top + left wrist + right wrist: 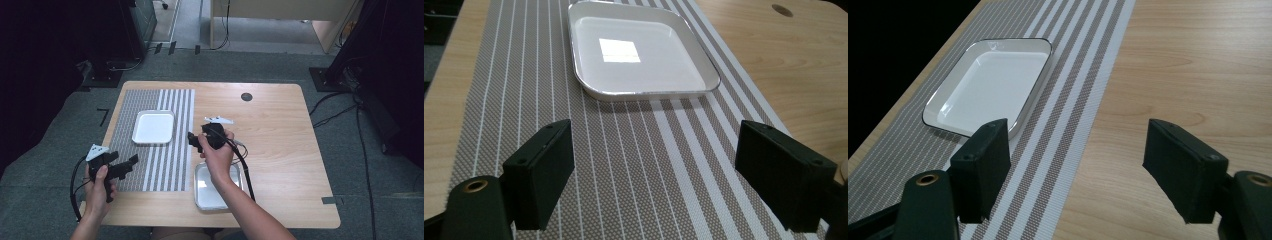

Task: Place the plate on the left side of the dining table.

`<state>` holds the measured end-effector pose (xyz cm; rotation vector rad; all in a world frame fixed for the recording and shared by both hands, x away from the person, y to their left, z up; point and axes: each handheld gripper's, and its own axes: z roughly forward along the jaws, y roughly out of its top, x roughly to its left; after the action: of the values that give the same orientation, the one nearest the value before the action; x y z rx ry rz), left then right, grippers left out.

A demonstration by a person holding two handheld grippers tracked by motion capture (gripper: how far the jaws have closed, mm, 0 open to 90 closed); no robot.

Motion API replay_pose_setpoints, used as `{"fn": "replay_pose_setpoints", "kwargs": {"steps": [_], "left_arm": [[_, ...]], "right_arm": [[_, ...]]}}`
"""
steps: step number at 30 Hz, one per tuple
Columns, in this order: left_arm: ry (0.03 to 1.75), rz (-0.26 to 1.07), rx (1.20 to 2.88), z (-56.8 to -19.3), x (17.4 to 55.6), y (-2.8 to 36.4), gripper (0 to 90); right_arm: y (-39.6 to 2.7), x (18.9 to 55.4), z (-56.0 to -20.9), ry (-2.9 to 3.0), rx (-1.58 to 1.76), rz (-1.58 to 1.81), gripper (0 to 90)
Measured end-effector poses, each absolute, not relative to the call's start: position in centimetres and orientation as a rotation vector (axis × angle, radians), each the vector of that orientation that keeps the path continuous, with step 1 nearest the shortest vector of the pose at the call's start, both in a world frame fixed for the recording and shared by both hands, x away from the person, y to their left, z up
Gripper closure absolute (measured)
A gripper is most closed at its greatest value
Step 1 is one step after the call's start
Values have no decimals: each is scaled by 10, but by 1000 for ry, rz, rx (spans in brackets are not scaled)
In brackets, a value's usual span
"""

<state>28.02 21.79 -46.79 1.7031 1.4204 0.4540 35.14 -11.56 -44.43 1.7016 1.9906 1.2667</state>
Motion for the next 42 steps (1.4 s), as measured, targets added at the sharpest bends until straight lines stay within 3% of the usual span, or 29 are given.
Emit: {"fn": "replay_pose_setpoints", "kwargs": {"steps": [42], "left_arm": [[1464,531,1778,-504,231,245,142]], "right_arm": [[-271,295,-465,1754,1860,1188,275]]}}
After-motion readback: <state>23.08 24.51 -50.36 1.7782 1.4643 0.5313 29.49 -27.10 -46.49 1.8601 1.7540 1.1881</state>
